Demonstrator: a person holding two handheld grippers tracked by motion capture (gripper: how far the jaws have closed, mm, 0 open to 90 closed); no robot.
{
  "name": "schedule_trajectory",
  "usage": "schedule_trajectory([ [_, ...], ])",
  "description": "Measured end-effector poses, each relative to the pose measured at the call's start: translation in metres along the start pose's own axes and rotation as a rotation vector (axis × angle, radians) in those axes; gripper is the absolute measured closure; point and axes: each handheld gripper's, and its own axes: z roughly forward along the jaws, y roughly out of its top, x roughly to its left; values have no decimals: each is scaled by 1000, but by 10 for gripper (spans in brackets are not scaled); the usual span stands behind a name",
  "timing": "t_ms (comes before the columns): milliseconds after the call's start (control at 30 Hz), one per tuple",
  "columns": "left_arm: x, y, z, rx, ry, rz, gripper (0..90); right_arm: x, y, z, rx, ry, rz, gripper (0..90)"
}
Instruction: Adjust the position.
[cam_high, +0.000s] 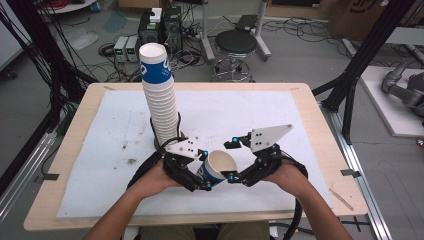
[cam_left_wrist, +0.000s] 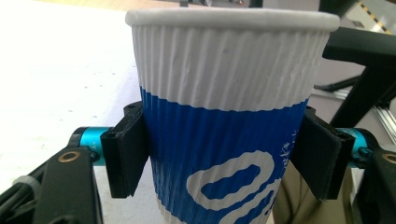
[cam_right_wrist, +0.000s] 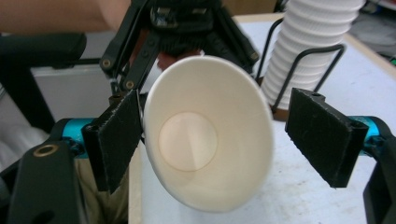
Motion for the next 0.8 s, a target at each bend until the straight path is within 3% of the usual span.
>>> schedule_trajectory([
  [200,-1,-11,-5,-83,49,-20,261,-3,-10,-15,-45,-77,43,193],
  [433,-2,-25,-16,-193,137,-45,255,-7,-43,-28,-93,-209,145,193],
  [633,-2,-34,-25,-278,188,-41,253,-9,-73,-37,-100,-334,204,193],
  [800,-1,-39,-30,-311,222,-38,253,-9,-92,-43,-97,-419,234,193],
])
